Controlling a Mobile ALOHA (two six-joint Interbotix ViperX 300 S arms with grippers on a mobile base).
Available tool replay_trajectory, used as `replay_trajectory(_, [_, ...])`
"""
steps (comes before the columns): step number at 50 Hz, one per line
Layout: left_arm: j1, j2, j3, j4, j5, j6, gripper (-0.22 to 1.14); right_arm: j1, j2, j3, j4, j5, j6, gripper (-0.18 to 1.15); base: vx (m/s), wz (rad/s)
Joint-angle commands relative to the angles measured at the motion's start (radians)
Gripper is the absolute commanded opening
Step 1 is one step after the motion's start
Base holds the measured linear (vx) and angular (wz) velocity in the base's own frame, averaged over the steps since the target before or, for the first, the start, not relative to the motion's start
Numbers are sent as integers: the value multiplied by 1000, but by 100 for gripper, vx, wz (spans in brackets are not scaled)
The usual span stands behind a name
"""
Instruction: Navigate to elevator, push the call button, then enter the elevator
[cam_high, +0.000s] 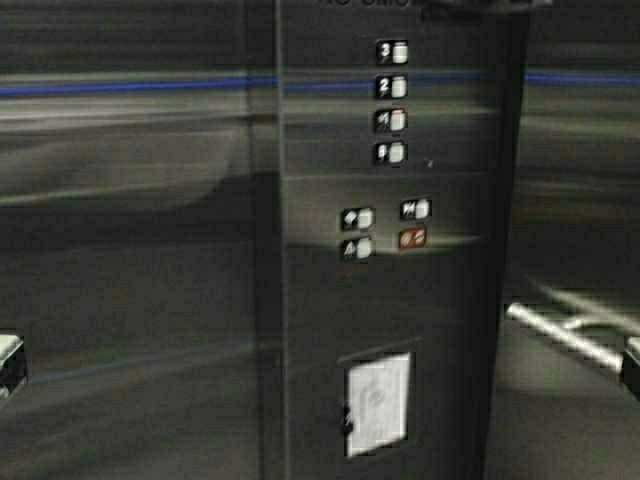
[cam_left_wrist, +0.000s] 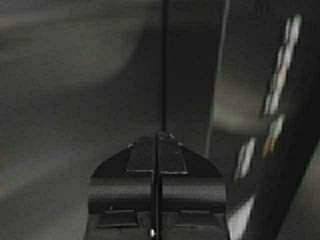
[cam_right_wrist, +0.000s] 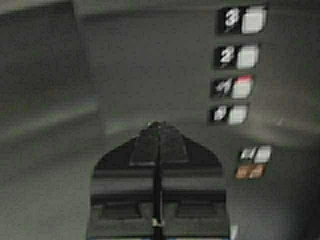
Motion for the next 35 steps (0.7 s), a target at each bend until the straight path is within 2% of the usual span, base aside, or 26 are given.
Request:
replay_trajectory(1, [0,64,15,0,-46,26,3,3,-11,-12,-2,25,0,6,-26,11])
replay_trajectory(12, [-6,58,44,-9,-94,20,3,3,-5,44,5,20,8,6,-23,17])
replay_trajectory(35, [-11,-17,71,-9,-97,20,3,23,-69,61,8,-12,12,6,-25,31])
